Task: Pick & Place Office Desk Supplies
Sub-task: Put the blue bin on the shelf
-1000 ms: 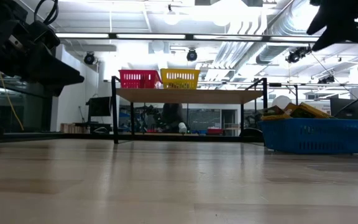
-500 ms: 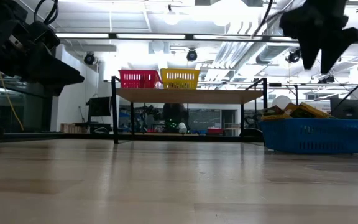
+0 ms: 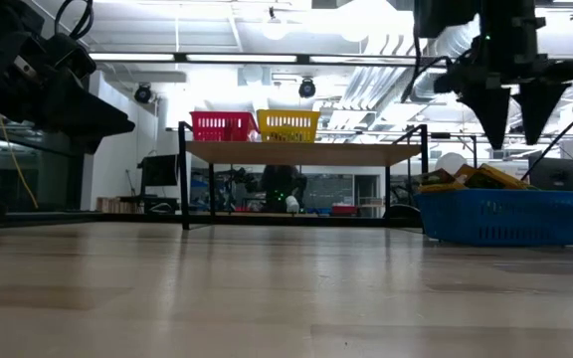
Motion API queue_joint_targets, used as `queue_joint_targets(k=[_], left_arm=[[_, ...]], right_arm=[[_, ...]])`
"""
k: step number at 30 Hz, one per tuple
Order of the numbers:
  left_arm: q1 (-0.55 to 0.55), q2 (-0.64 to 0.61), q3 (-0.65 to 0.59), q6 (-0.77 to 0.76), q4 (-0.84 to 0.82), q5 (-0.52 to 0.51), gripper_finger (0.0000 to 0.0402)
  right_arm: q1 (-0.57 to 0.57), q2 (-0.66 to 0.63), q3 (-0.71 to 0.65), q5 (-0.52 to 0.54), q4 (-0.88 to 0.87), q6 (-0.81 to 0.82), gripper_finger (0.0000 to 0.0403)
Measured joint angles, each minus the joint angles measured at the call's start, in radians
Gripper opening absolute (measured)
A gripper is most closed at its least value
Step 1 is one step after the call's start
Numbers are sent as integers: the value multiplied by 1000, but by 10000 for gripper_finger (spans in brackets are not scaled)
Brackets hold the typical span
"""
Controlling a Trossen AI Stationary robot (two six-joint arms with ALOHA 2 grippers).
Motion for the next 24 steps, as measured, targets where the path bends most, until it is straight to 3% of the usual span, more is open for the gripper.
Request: queue_joint_targets(k=[12,24], left_arm=[[0,0,0,0,0,0,95],[0,0,0,0,0,0,95]], right_arm=[[96,-96,-199,2,116,183,231],[98,-147,-350,15,223,196,231]])
